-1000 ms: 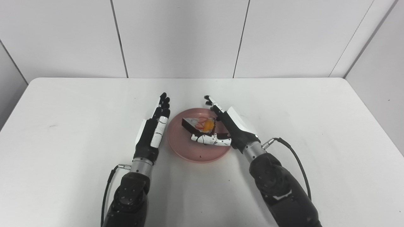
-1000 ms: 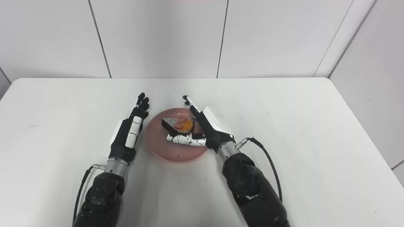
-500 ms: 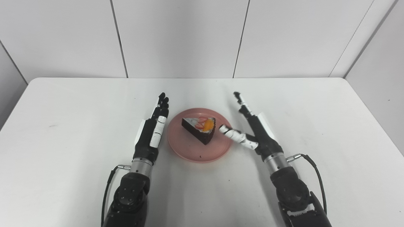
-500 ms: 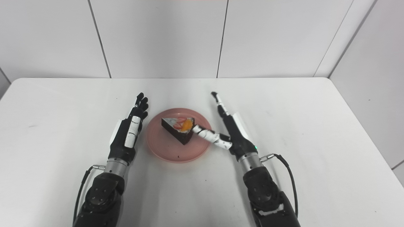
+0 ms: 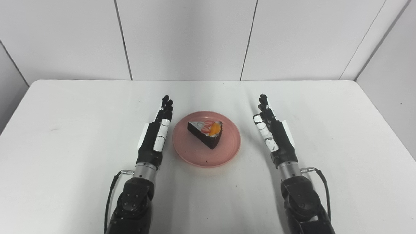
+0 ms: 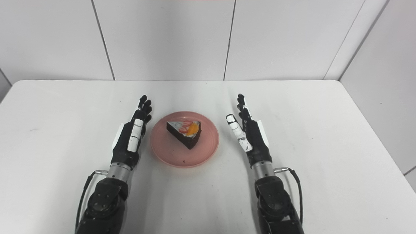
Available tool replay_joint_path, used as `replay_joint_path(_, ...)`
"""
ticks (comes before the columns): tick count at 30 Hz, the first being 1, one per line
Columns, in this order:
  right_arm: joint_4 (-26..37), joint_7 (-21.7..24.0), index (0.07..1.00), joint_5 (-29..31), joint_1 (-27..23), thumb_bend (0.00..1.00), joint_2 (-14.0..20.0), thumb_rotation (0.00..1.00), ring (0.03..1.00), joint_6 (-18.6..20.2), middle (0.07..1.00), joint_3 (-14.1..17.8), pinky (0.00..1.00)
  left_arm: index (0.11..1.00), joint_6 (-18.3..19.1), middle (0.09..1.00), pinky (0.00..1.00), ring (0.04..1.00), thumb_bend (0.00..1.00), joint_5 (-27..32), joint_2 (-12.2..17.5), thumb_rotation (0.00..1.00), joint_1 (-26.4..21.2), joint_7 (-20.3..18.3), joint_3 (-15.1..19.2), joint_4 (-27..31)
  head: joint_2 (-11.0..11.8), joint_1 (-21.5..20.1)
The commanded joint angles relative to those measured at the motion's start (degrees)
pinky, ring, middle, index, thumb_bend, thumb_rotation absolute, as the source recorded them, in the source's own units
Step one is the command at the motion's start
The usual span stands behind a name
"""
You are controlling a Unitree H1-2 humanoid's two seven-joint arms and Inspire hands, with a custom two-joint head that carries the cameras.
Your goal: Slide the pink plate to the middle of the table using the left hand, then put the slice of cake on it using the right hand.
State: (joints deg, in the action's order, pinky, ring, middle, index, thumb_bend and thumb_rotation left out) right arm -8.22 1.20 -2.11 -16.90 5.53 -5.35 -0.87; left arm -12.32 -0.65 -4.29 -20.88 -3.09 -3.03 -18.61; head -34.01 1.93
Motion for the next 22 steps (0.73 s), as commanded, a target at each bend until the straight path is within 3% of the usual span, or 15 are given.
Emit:
replay_joint_path(1, 0.96, 0.56, 1.000, 0.98, -1.25, 0.63, -0.29, 0.90, 1.000, -2.33, 1.000, 0.28, 1.00, 1.000, -0.12, 1.000, 1.00, 1.000, 0.68, 0.99, 0.37, 1.00, 2.49, -0.47, 0.15, -1.61, 0.11, 0.28)
replay_joint_path(3, 1.31, 0.73, 1.000, 0.98, -0.83, 0.65, -0.65, 0.90, 1.000, -2.02, 1.000, -0.17, 1.00, 1.000, -0.03, 1.000, 1.00, 1.000, 0.68, 0.50, 0.43, 1.00, 2.59, -0.20, 0.05, -1.35, 0.11, 0.28)
replay_joint_path(10, 2.67, 1.33, 1.000, 1.50, 0.44, 0.59, -1.72, 0.88, 1.000, 0.25, 1.000, -0.75, 1.00, 1.000, 1.97, 1.000, 1.00, 1.000, 0.70, -0.01, 0.00, 1.00, 3.20, 0.61, 0.25, -0.07, 0.62, 0.79)
replay_joint_path(17, 2.85, 1.76, 1.000, 2.09, 1.32, 0.49, -2.53, 0.85, 1.000, -0.94, 1.000, -1.01, 1.00, 1.000, 2.49, 1.000, 1.00, 1.000, 0.71, -0.12, 0.09, 1.00, 3.63, 0.68, 0.14, 0.10, 1.07, 1.45)
replay_joint_path(22, 2.75, 1.87, 1.000, 2.98, 1.57, 0.49, -3.10, 0.85, 1.000, -0.84, 1.000, -0.72, 1.00, 1.000, 4.00, 1.000, 1.00, 1.000, 0.71, 1.04, -0.38, 1.00, 3.76, 0.78, 0.89, 0.96, 1.08, 1.62)
